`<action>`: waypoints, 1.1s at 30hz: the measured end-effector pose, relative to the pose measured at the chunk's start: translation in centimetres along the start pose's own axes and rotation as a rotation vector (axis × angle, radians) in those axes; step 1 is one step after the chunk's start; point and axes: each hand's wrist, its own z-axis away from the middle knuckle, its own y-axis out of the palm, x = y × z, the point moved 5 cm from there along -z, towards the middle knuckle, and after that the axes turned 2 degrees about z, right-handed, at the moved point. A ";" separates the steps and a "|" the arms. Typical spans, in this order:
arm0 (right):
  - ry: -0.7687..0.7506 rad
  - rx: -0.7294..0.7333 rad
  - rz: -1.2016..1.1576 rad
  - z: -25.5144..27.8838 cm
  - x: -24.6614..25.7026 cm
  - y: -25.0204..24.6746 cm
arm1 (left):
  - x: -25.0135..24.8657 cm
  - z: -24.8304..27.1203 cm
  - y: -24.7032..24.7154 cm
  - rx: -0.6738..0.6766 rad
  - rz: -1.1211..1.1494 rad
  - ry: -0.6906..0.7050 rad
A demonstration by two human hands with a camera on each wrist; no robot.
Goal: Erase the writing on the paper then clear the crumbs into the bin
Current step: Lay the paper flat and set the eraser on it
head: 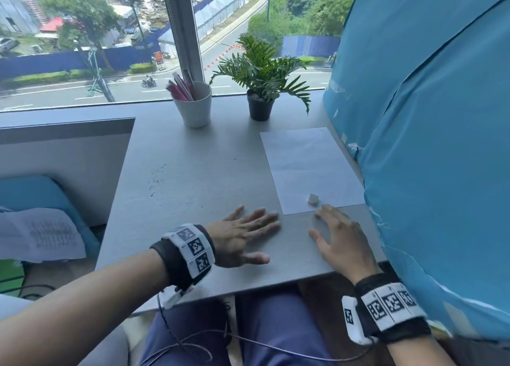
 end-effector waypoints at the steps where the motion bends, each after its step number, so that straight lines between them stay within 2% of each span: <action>1: -0.011 0.002 -0.008 -0.2 -0.1 -0.2 | 1.0 0.5 0.0 -0.008 0.013 -0.024; 4: -0.037 -0.042 -0.078 -1.2 -0.3 -1.6 | 4.8 2.5 0.2 -0.011 0.055 -0.148; 5: -0.030 -0.009 -0.079 -1.8 -0.4 -1.7 | 6.2 3.4 0.4 -0.010 0.057 -0.201; 8: 0.013 0.233 -0.025 -2.6 -0.8 -0.7 | 9.9 5.9 0.7 0.017 0.039 -0.418; 11: -0.024 0.283 -0.004 -2.0 -0.2 0.3 | 11.9 6.0 -1.0 -0.024 -0.003 -0.640; 12: -0.050 0.276 0.005 -1.5 0.2 0.4 | 11.5 5.2 -1.9 -0.064 0.001 -0.645; 13: -0.071 0.274 0.017 -0.9 0.7 0.4 | 10.6 3.9 -2.9 -0.107 0.011 -0.594; 16: -0.107 0.282 0.059 0.9 2.0 0.6 | 5.5 -1.8 -5.4 -0.162 0.047 -0.289; 19: -0.117 0.282 0.086 2.2 2.7 1.0 | 0.5 -8.0 -6.8 -0.118 0.100 -0.081; 22: -0.106 0.291 0.109 2.5 2.8 1.0 | -2.3 -12.4 -7.0 -0.025 0.107 -0.005; 24: -0.105 0.297 0.113 2.4 2.8 0.6 | -2.2 -13.6 -6.7 -0.003 0.108 -0.021; 27: -0.098 0.328 0.117 2.2 2.8 0.2 | 0.6 -12.6 -6.1 -0.040 0.158 -0.116; 30: -0.089 0.353 0.124 2.1 2.8 0.1 | 5.6 -8.5 -5.1 -0.085 0.204 -0.291; 33: -0.089 0.373 0.127 2.1 2.9 0.2 | 10.5 -3.0 -3.8 -0.113 0.201 -0.532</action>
